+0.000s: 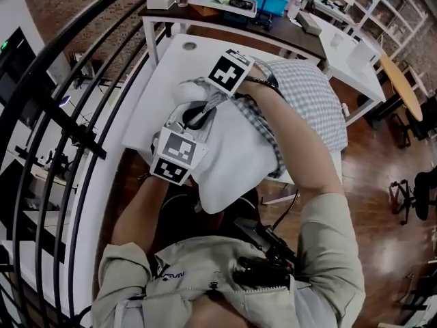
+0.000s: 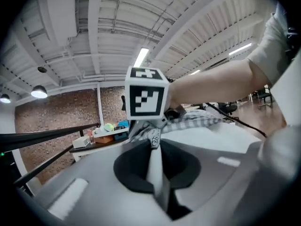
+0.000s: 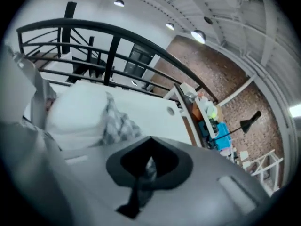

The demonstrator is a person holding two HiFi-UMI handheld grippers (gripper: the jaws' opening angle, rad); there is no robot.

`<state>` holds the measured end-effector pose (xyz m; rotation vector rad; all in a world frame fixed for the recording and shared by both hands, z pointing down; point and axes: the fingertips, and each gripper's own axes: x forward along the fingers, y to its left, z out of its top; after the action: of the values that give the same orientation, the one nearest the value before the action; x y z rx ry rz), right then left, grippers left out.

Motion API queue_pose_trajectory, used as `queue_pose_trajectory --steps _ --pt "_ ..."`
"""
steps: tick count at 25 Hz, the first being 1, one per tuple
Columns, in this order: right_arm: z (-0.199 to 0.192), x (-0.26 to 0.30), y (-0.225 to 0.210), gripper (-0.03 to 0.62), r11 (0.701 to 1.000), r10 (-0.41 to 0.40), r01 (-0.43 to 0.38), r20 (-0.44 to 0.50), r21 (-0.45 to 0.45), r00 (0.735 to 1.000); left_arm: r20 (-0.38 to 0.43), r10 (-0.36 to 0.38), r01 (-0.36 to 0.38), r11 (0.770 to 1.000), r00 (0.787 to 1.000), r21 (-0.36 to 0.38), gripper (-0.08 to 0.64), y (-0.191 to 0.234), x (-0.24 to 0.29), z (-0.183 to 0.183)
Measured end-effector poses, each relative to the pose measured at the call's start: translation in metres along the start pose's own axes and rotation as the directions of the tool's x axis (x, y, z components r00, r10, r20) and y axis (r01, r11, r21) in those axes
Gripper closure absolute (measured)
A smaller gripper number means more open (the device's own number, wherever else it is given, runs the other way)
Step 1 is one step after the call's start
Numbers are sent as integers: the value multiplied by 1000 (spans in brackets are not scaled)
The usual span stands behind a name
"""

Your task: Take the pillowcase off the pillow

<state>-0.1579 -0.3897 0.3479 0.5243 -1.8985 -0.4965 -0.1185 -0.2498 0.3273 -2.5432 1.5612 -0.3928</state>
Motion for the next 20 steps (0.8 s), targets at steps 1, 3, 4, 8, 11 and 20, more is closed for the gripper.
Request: queue_pose_trajectory --steps 1,3,4,8,11,20 --pt "1 2 -14 589 997 -61 61 -11 -52 998 24 11 -11 1000 1000 2 546 1 -7 6" --pt "-10 2 -52 589 970 -211 204 -43 -130 977 69 44 -43 999 997 -14 546 7 -22 20" --pt "-20 -2 -73 589 959 -264 257 -52 -119 963 87 55 -53 998 995 -23 546 9 -28 27" --pt "-39 -39 -94 583 962 -97 64 113 264 989 77 39 -43 998 996 44 546 1 -25 31" --pt "2 -65 -33 424 933 207 -285 320 221 925 40 52 -56 995 998 81 546 -2 -16 20" --pt "10 -11 66 541 925 352 -356 -55 -133 934 -8 115 -111 973 993 203 546 -22 -17 -4"
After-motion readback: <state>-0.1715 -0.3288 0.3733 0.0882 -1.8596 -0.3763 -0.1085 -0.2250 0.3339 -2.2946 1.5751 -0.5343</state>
